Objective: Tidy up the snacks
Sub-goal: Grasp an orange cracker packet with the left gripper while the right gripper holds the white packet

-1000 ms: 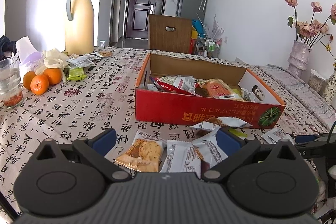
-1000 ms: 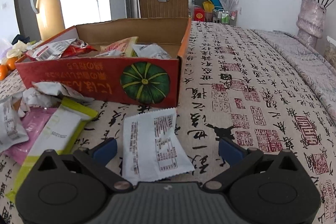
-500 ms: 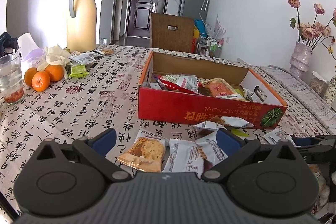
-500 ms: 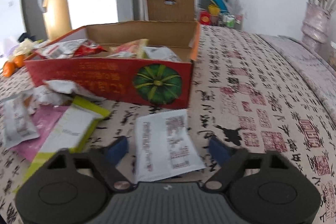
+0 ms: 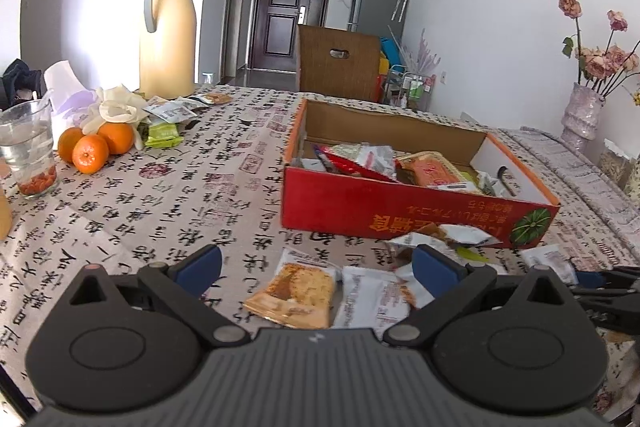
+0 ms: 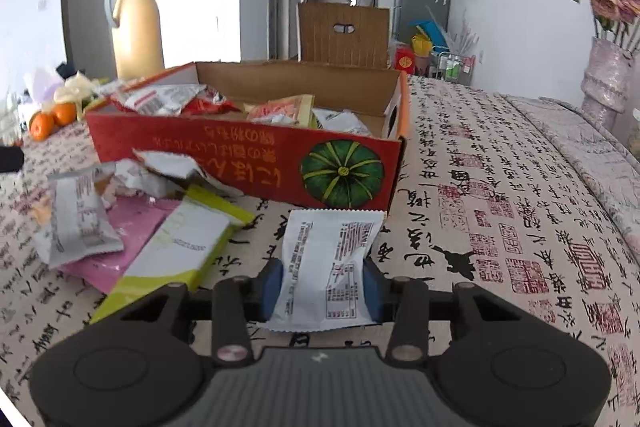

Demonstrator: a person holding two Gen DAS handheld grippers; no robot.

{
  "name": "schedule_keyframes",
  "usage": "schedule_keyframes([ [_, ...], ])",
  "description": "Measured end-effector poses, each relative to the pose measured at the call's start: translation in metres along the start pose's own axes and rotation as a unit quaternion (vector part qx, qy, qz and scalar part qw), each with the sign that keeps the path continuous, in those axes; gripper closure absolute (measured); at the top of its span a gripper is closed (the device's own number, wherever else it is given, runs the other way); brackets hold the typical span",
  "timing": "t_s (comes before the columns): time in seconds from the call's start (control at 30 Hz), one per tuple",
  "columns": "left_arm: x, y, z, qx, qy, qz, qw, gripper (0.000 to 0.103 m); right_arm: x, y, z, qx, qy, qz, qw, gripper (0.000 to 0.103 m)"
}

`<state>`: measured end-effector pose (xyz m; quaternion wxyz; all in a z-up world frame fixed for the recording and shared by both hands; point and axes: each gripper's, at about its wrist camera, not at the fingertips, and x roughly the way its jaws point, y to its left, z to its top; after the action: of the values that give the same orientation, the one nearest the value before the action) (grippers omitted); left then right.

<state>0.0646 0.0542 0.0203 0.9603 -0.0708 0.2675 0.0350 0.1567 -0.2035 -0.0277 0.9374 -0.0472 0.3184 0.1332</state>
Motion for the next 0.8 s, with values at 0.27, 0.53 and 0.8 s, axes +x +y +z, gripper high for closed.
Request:
schedule_keyframes([
  [0.27, 0.023, 0.019, -0.004, 0.029, 0.038, 0.032, 0.9983, 0.0, -0.021, -0.012, -0.004, 0.058, -0.037, 0.004, 0.998, 0.061],
  [0.53, 0.053, 0.02, -0.003, 0.074, 0.067, 0.036, 0.9943, 0.0, -0.028, -0.021, -0.009, 0.089, -0.05, -0.006, 0.995, 0.061],
  [0.8, 0.079, 0.016, -0.001, 0.081, 0.099, 0.028, 0.9914, 0.003, -0.027, -0.028, -0.012, 0.104, -0.049, -0.018, 0.993, 0.061],
])
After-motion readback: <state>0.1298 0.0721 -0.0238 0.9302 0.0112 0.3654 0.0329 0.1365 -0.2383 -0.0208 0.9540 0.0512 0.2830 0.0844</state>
